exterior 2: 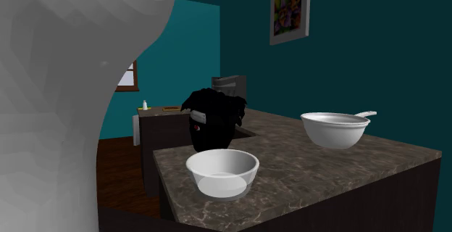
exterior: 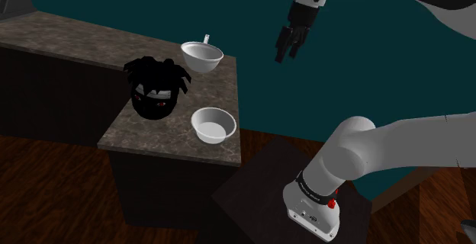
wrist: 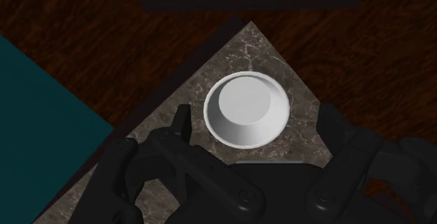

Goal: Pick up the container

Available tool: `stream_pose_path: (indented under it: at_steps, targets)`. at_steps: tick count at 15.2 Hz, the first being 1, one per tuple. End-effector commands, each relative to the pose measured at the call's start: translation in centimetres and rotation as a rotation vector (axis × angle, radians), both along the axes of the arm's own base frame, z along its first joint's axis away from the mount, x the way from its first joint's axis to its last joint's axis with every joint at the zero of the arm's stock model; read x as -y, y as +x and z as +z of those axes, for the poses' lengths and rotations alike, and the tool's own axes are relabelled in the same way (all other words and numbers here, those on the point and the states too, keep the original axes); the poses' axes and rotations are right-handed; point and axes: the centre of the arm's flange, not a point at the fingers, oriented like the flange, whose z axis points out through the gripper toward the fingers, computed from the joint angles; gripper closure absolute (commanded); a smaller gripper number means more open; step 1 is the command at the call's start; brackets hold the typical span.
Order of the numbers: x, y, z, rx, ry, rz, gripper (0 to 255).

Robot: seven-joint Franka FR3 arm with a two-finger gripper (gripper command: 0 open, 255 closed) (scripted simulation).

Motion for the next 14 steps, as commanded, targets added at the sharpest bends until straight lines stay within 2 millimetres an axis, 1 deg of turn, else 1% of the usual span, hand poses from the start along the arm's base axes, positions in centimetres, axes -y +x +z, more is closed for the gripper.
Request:
stream_pose_path:
  at_steps: [1, 8, 14]
  targets:
    - [0.0, 0.0, 0.0, 0.0, 0.0, 0.0, 0]
    - [-4.5, 4.1, -7.6, -0.006, -0.058, -0.025, 0]
    - [-7.8, 7.6, -14.3, -0.012, -0.107, -0.047, 0]
